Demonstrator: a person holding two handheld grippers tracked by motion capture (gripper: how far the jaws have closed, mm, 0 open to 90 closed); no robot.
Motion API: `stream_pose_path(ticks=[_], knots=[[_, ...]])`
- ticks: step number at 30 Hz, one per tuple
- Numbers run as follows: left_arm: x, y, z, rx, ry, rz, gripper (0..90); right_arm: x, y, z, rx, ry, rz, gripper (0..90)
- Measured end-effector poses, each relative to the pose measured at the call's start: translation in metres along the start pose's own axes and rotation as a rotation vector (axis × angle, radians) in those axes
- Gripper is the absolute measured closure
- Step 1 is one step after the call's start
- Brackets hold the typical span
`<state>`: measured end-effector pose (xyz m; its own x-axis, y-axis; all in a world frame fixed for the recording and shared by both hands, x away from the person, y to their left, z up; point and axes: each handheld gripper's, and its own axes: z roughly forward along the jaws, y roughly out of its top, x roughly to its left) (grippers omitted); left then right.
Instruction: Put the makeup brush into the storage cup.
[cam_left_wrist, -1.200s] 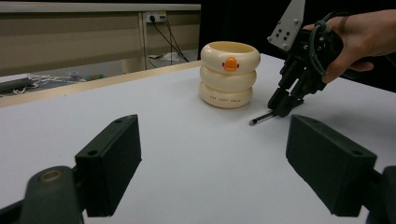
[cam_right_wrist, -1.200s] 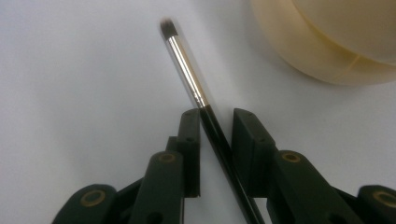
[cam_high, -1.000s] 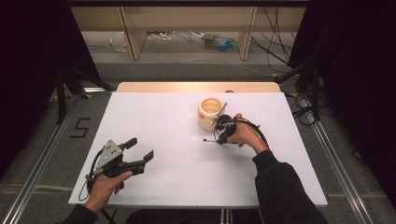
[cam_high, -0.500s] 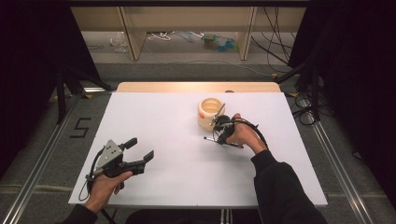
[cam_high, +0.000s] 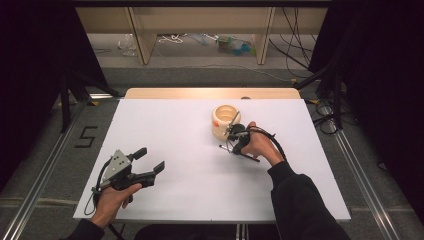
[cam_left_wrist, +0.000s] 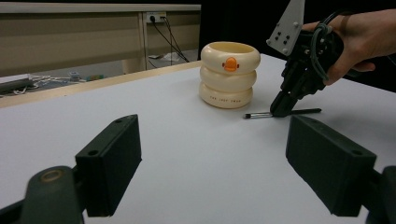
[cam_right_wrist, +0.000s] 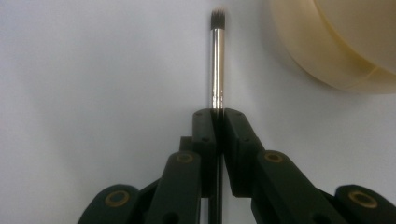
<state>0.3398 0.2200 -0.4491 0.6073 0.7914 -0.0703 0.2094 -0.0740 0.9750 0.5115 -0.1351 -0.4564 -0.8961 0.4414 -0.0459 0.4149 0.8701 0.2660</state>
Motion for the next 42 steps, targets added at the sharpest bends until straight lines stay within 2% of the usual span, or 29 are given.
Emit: stream_pose_path(ticks=[6,12,15,17,21,25,30,35,39,42], knots=[[0.0,0.0,0.0,-0.001,0.001,-0.006,18.1,0.001,0.001,-0.007,-0.032,-0.005,-0.002,84.2],[0.0,0.0,0.0,-0.002,0.001,-0.002,18.2,0.003,0.002,-0.019,-0.087,0.012,0.0,84.2],[0.0,0.0,0.0,-0.002,0.001,-0.002,18.2,0.005,0.002,-0.025,-0.135,0.018,-0.003,84.2],[0.0,0.0,0.0,-0.003,0.001,-0.01,18.2,0.007,0.003,-0.031,-0.162,0.017,0.011,84.2],[0.001,0.0,0.0,-0.008,-0.003,-0.012,18.2,0.01,0.005,-0.043,-0.236,0.047,0.002,84.2],[0.001,0.0,0.0,-0.008,-0.003,-0.004,18.2,0.013,0.005,-0.053,-0.309,0.058,-0.008,84.2],[0.001,0.0,0.0,-0.009,-0.003,-0.011,18.2,0.012,0.005,-0.058,-0.351,0.043,-0.015,84.2],[0.0,0.0,0.0,-0.003,0.002,-0.01,18.2,0.011,0.005,-0.065,-0.416,0.05,0.004,84.2],[0.0,0.0,0.0,-0.003,0.002,-0.01,18.2,0.009,0.004,-0.071,-0.51,0.044,0.03,84.2],[0.0,0.0,0.0,-0.003,0.002,-0.009,18.2,0.006,0.002,-0.078,-0.555,0.041,0.039,84.2]])
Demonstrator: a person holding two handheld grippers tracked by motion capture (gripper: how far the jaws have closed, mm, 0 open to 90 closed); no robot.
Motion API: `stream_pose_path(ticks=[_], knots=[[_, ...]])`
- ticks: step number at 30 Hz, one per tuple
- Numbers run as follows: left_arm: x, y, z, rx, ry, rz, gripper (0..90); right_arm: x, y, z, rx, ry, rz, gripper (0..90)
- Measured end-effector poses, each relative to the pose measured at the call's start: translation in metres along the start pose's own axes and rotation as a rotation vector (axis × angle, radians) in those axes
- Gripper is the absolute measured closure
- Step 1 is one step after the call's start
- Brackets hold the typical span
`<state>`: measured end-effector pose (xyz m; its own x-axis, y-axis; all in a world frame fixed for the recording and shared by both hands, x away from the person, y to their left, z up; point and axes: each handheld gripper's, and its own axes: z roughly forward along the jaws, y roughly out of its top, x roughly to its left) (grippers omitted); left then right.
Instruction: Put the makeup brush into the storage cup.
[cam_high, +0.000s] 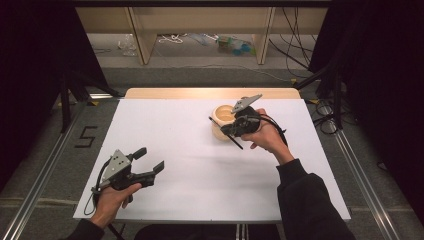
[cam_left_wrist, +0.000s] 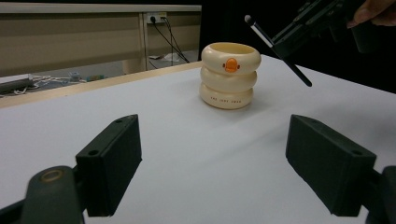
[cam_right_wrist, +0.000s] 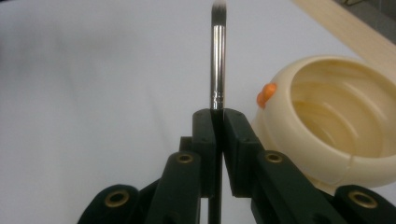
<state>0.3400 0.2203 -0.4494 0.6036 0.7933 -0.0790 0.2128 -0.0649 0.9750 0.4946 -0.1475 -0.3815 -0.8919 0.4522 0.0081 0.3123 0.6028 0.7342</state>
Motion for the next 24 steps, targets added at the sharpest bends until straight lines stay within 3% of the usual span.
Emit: stream_pose_path(ticks=[12,24], knots=[[0.0,0.0,0.0,0.001,0.002,0.003,18.2,-0.007,0.002,-0.013,-0.137,-0.068,0.036,84.2],[0.001,0.0,0.0,0.001,0.003,0.004,18.1,-0.014,0.002,-0.024,-0.221,-0.121,0.066,84.2]])
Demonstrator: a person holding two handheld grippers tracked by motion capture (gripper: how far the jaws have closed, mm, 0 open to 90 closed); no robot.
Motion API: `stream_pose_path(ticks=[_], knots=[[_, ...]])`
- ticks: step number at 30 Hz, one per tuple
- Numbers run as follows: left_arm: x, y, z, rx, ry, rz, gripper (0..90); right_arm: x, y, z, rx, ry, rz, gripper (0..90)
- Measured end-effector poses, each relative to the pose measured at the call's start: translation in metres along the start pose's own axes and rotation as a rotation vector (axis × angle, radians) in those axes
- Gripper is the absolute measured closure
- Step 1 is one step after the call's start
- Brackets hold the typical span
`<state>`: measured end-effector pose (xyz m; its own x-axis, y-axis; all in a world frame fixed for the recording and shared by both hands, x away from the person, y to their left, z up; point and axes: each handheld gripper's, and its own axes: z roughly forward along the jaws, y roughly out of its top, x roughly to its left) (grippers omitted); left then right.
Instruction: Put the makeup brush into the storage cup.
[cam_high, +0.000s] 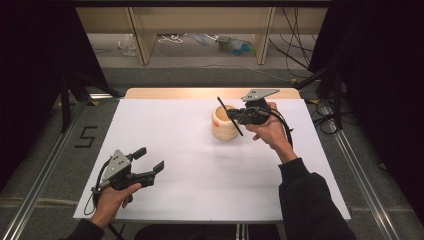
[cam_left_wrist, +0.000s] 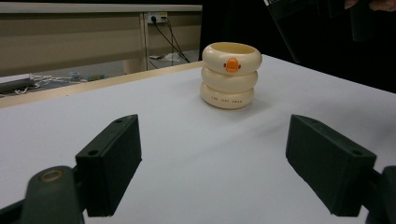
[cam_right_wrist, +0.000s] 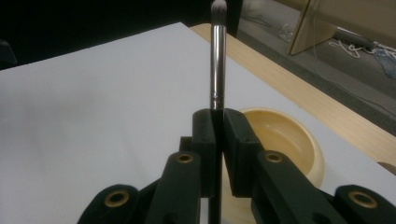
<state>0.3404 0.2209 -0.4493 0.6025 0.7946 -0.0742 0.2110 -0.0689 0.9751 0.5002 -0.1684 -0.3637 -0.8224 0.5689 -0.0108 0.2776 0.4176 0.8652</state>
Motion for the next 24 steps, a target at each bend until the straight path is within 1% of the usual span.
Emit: stream_pose_path(ticks=[2,3,5,6,8,10,11,14,17,19,21,23,24], knots=[[0.0,0.0,0.0,0.0,0.001,0.001,18.1,-0.002,0.001,-0.001,-0.007,-0.002,0.008,84.2],[0.0,0.0,0.0,0.0,0.001,0.001,18.1,-0.002,0.001,-0.001,-0.019,-0.01,0.012,84.2],[0.0,0.0,0.0,-0.001,0.001,0.001,18.1,-0.003,0.001,-0.003,-0.02,-0.015,0.016,84.2],[0.0,0.0,0.0,-0.001,0.001,0.001,18.1,-0.004,0.001,-0.003,-0.03,-0.022,0.019,84.2],[0.0,0.0,0.0,-0.001,-0.001,-0.003,18.1,-0.005,0.002,-0.004,-0.033,-0.025,0.019,84.2],[0.0,0.0,0.0,0.0,0.001,0.002,18.1,-0.005,0.003,-0.004,-0.045,-0.034,0.018,84.2],[0.0,0.0,0.0,0.0,0.001,0.002,18.1,-0.007,0.003,-0.004,-0.04,-0.025,0.019,84.2],[0.0,0.0,-0.001,-0.002,0.001,0.002,18.1,-0.008,0.003,-0.003,-0.05,-0.035,0.022,84.2],[0.0,0.0,0.0,-0.002,0.0,0.002,18.1,-0.01,0.004,-0.003,-0.043,-0.042,0.025,84.2],[0.0,0.0,0.0,-0.001,0.0,0.001,18.1,-0.012,0.004,-0.002,-0.057,-0.047,0.029,84.2],[0.0,0.0,0.0,-0.001,0.0,0.0,18.1,-0.013,0.005,-0.002,-0.06,-0.05,0.031,84.2],[0.0,0.0,0.0,-0.001,0.0,0.0,18.1,-0.015,0.005,-0.001,-0.063,-0.058,0.023,84.2],[0.0,0.0,-0.001,-0.001,0.0,0.004,18.1,-0.015,0.006,-0.001,-0.061,-0.058,0.031,84.2]])
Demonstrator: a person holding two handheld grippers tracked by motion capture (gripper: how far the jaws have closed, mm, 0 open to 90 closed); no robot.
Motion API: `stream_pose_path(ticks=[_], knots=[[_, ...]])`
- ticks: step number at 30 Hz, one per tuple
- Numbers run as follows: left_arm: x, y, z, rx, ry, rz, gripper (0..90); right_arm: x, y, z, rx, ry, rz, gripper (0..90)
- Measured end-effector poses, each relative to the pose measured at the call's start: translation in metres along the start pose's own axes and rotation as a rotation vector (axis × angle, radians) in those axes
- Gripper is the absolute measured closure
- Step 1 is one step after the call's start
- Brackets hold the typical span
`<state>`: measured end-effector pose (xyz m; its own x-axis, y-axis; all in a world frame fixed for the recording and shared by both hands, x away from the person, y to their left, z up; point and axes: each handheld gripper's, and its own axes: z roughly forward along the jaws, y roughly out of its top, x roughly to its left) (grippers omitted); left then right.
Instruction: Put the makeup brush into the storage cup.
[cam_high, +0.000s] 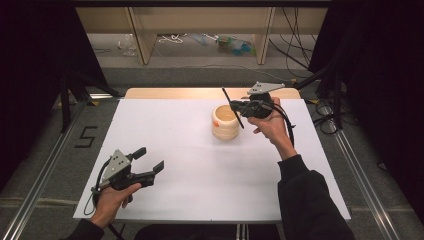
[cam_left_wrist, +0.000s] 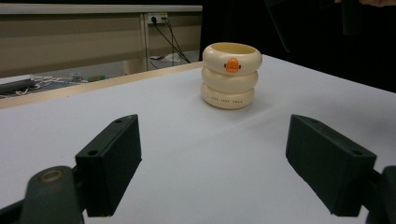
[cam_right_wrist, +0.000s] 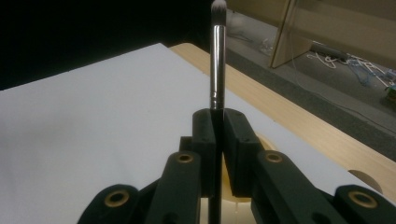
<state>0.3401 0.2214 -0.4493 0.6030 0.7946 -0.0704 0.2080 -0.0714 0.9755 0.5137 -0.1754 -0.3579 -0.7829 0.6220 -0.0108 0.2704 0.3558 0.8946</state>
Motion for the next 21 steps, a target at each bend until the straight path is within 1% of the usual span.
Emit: stream_pose_path(ticks=[1,2,5,8,9,12,14,16,18,19,21], knots=[[0.0,0.0,0.0,-0.001,0.0,0.0,18.1,-0.001,0.0,0.001,-0.012,-0.011,-0.006,84.2],[0.0,0.0,0.0,-0.001,0.001,-0.001,18.1,-0.001,0.001,0.002,-0.009,-0.011,-0.009,84.2],[0.0,0.0,0.0,-0.002,0.001,-0.002,18.1,-0.002,0.003,0.004,-0.013,-0.016,-0.006,84.2],[0.0,0.0,0.0,-0.002,0.001,-0.002,18.1,-0.004,0.002,0.006,-0.027,-0.034,0.004,84.2],[0.0,0.0,0.0,-0.002,0.001,-0.001,18.1,-0.005,0.003,0.005,-0.017,-0.029,0.007,84.2],[0.0,0.0,0.0,-0.002,0.0,0.0,18.1,-0.006,0.003,0.007,-0.032,-0.037,0.011,84.2],[0.0,0.0,0.0,-0.001,-0.001,-0.003,18.1,-0.007,0.004,0.006,-0.03,-0.037,0.012,84.2],[0.0,0.0,0.001,-0.003,-0.003,-0.006,18.1,-0.008,0.005,0.007,-0.045,-0.044,0.016,84.2],[0.0,0.0,0.0,0.0,0.0,-0.001,18.1,-0.01,0.007,0.008,-0.048,-0.042,0.02,84.2],[0.0,0.0,0.0,0.001,0.0,0.0,18.1,-0.01,0.008,0.01,-0.053,-0.049,0.021,84.2],[0.0,0.0,0.0,0.0,0.0,0.0,18.1,-0.012,0.009,0.012,-0.047,-0.05,0.023,84.2]])
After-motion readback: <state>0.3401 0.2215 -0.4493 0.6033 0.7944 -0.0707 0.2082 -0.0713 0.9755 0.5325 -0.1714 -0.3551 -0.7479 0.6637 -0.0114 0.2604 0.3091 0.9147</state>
